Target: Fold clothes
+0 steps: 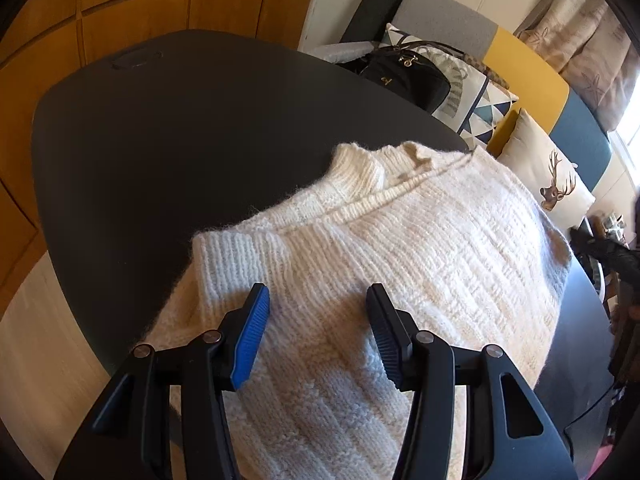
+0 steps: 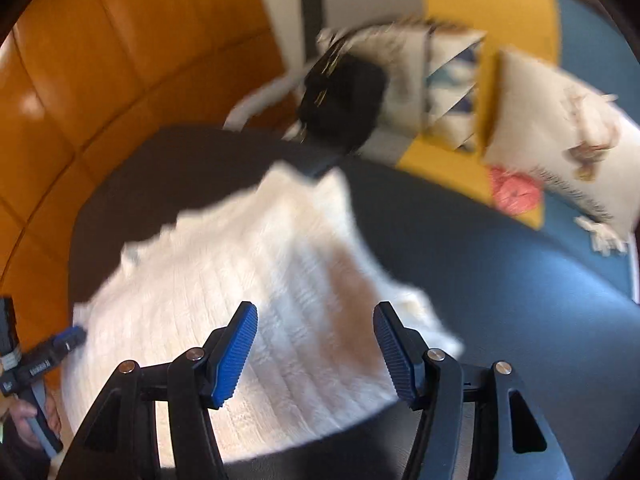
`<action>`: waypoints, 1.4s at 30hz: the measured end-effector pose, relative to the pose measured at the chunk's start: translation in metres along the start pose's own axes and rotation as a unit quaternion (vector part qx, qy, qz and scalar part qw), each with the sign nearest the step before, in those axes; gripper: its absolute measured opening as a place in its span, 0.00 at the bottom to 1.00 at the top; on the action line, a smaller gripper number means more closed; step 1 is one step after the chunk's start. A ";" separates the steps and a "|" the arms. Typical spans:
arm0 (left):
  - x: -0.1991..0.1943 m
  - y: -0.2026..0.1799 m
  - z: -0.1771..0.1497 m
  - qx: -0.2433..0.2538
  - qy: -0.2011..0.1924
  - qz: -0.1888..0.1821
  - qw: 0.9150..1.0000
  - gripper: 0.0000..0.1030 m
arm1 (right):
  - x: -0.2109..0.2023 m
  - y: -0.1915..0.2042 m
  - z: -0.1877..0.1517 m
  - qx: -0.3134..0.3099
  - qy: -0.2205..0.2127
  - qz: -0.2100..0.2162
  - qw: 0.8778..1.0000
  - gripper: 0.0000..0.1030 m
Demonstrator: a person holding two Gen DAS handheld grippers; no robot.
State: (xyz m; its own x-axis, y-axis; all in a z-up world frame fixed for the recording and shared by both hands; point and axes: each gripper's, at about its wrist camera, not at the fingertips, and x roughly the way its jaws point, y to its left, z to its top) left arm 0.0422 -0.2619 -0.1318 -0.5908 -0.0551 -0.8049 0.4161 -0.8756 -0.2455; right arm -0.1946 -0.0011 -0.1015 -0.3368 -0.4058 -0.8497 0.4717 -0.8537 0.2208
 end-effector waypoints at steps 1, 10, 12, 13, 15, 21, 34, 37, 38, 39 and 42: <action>0.001 -0.001 0.000 0.002 0.000 0.001 1.000 0.52 | 0.014 0.002 0.001 -0.005 0.025 0.001 1.000 0.59; -0.019 -0.018 0.011 0.053 -0.011 -0.071 0.996 0.52 | -0.035 -0.050 -0.008 -0.067 0.036 0.156 0.985 0.58; -0.019 -0.038 0.019 0.085 0.001 -0.114 0.990 0.52 | -0.036 -0.069 0.001 -0.087 0.045 0.207 0.973 0.58; -0.014 -0.049 0.024 0.093 0.012 -0.135 0.986 0.52 | -0.033 -0.073 0.007 -0.096 0.046 0.219 0.970 0.58; -0.002 -0.070 0.035 0.106 0.031 -0.165 0.980 0.52 | -0.019 -0.085 0.024 -0.108 0.058 0.253 0.960 0.58; 0.049 -0.140 0.067 0.168 0.070 -0.194 0.964 0.52 | 0.031 -0.096 0.049 -0.160 0.116 0.352 0.915 0.59; 0.055 -0.144 0.055 0.163 0.085 -0.154 0.971 0.52 | 0.006 -0.095 0.043 -0.182 0.101 0.335 0.919 0.62; 0.030 -0.111 0.048 0.116 0.067 -0.151 0.979 0.52 | 0.018 -0.088 0.062 -0.151 0.084 0.305 0.937 0.62; 0.020 -0.097 0.045 0.097 0.061 -0.152 0.982 0.52 | 0.025 -0.087 0.065 -0.138 0.083 0.298 0.941 0.62; 0.010 -0.081 0.041 0.076 0.055 -0.147 0.985 0.52 | 0.032 -0.086 0.069 -0.125 0.082 0.294 0.944 0.62; -0.017 -0.034 0.026 0.015 0.040 -0.121 0.992 0.52 | 0.054 -0.089 0.076 -0.083 0.104 0.338 0.932 0.63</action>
State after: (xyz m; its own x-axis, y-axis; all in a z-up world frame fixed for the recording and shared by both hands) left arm 0.0201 -0.2435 -0.0952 -0.6143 0.1958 -0.7644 0.2466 -0.8726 -0.4217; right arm -0.3165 0.0279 -0.1301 0.2400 -0.7461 -0.6210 0.6434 -0.3568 0.6773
